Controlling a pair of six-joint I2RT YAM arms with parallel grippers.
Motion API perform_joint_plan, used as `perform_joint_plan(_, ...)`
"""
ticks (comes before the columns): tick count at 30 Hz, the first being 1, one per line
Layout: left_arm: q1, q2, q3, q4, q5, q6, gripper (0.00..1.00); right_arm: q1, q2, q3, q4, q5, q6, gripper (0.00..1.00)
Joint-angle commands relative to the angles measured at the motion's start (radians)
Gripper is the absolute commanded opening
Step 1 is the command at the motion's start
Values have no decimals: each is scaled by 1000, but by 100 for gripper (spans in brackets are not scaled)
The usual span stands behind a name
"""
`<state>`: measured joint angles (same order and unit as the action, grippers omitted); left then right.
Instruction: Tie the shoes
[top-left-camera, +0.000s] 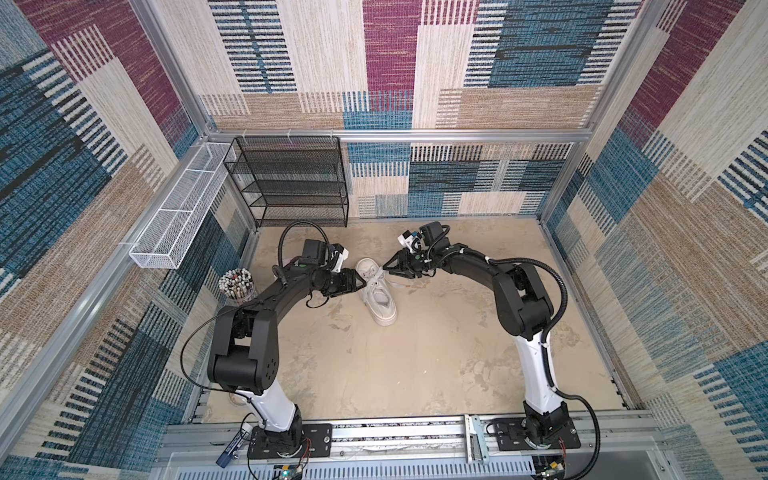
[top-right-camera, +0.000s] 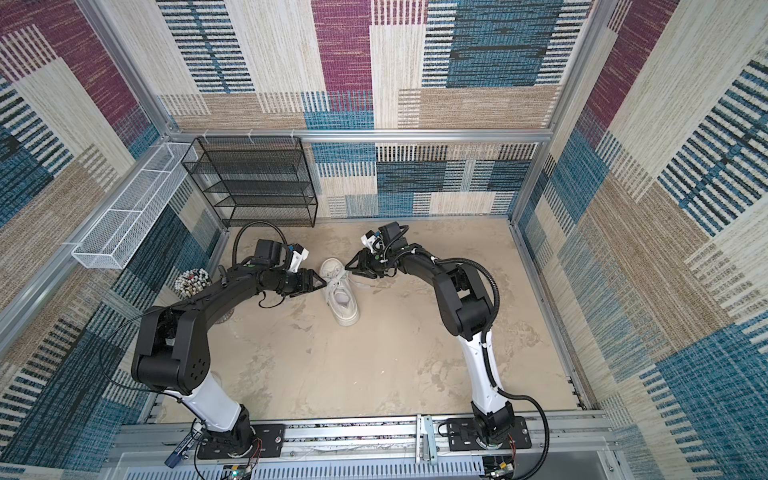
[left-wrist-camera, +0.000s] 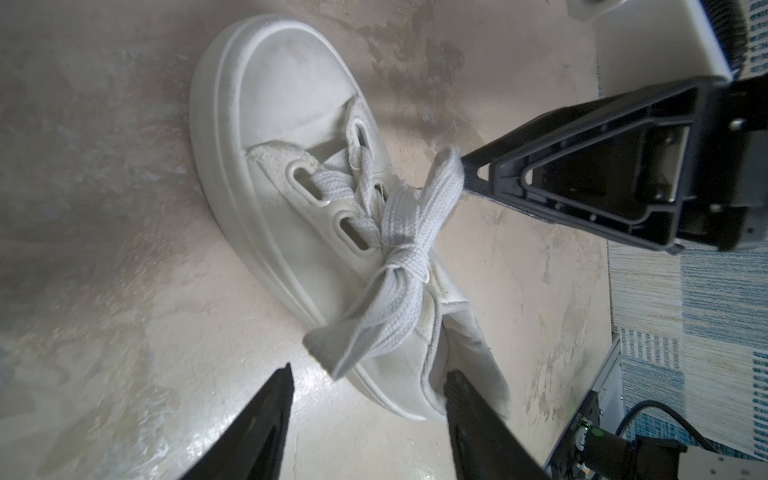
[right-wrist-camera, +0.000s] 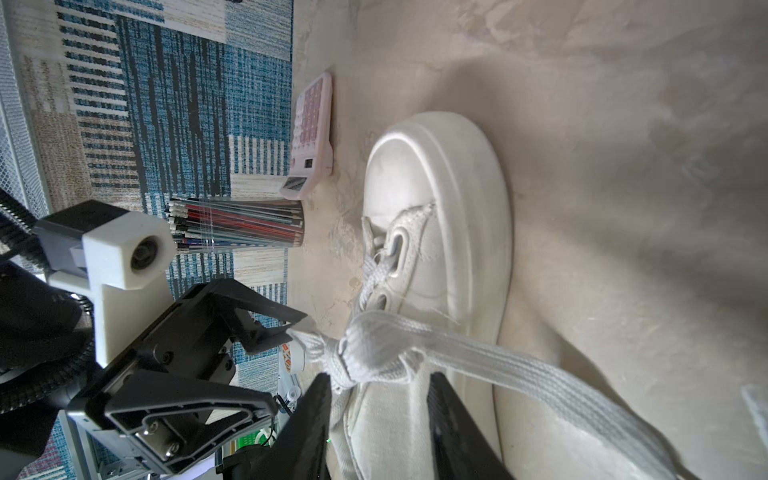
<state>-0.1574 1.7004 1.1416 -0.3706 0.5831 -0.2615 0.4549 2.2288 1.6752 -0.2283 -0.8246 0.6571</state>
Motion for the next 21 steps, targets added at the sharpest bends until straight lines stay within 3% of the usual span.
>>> perform_joint_plan(1, 2, 20, 8, 38, 38, -45, 62, -2, -19, -19, 43, -18, 13, 41)
perform_joint_plan(8, 2, 59, 28, 70, 59, -65, 55, -4, 18, 0, 49, -52, 24, 45)
perform_joint_plan(14, 6, 79, 45, 71, 79, -62, 39, -1, 24, -31, 101, -93, 60, 45)
perform_joint_plan(21, 14, 51, 22, 78, 63, -64, 53, 1, 7, -70, 120, -75, 68, 35)
